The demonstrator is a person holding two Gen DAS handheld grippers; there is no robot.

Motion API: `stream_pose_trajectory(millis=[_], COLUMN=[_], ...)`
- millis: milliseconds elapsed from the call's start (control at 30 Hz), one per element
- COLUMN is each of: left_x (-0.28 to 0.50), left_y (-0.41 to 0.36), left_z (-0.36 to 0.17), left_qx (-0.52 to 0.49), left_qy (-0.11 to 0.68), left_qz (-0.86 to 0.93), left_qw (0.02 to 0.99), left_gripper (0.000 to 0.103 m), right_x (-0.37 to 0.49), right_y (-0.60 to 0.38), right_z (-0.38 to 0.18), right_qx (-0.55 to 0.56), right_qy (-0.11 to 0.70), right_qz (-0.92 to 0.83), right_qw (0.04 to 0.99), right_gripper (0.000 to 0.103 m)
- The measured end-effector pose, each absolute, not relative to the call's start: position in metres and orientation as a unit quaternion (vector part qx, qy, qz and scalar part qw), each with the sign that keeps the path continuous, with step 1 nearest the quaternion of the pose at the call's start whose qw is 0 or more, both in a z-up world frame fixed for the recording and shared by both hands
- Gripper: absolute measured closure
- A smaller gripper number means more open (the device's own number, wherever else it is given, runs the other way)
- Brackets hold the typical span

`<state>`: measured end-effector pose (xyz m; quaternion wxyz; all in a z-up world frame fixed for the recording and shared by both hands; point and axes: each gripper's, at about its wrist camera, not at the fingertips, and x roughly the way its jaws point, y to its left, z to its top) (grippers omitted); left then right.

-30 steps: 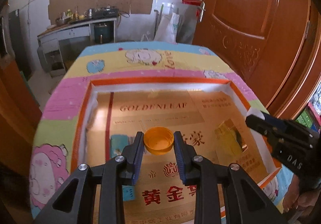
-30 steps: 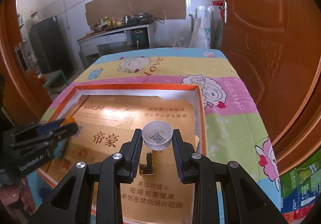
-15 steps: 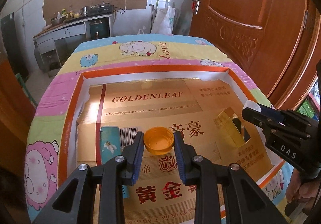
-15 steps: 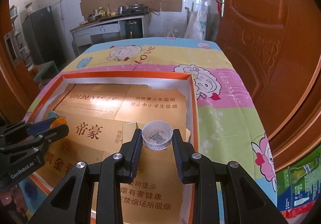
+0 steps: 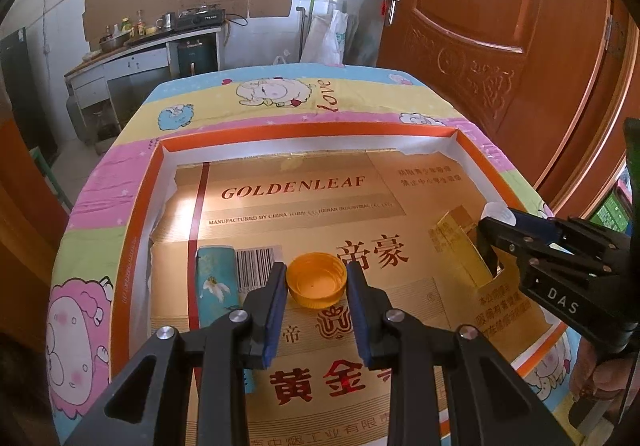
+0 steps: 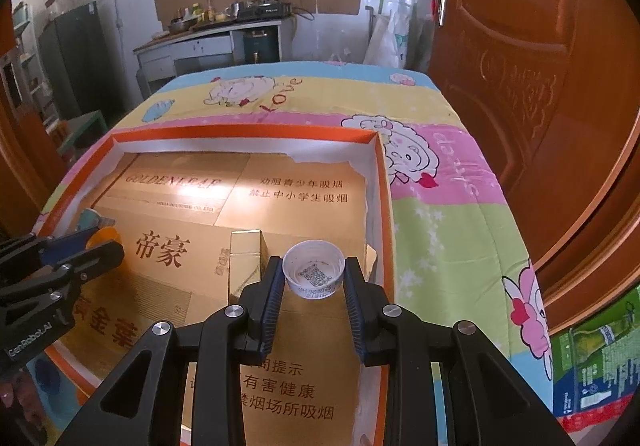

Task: Organize rigid objects
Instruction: 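Open the left gripper dropping the orange cap while the right gripper releases the white cup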

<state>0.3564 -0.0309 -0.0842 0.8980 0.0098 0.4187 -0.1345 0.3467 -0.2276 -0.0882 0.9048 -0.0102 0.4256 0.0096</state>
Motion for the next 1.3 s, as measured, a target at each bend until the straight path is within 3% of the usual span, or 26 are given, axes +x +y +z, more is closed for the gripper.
stream_pose_trajectory(millis=[667, 733, 900, 1300], left_x=[0.355, 0.354, 0.351, 0.341], left_y=[-0.037, -0.038, -0.038, -0.029], left_z=[-0.094, -0.094, -0.094, -0.082], left_qx=[0.046, 0.053, 0.053, 0.031], left_qy=[0.419, 0.416, 0.413, 0.404], left_qz=[-0.134, -0.132, -0.145, -0.162], left_qw=[0.897, 0.898, 0.897, 0.9], left_gripper=[0.073, 0.072, 0.064, 0.064], right_x=[0.348, 0.348, 0.346, 0.336], right_y=[-0.221, -0.22, -0.217, -0.224], right_z=[-0.095, -0.095, -0.093, -0.075], right_qx=[-0.028, -0.032, -0.04, -0.007], right_qy=[0.428, 0.425, 0.418, 0.381], right_qz=[0.003, 0.001, 0.004, 0.02], right_qw=[0.904, 0.904, 0.908, 0.924], right_gripper=[0.072, 0.07, 0.053, 0.049])
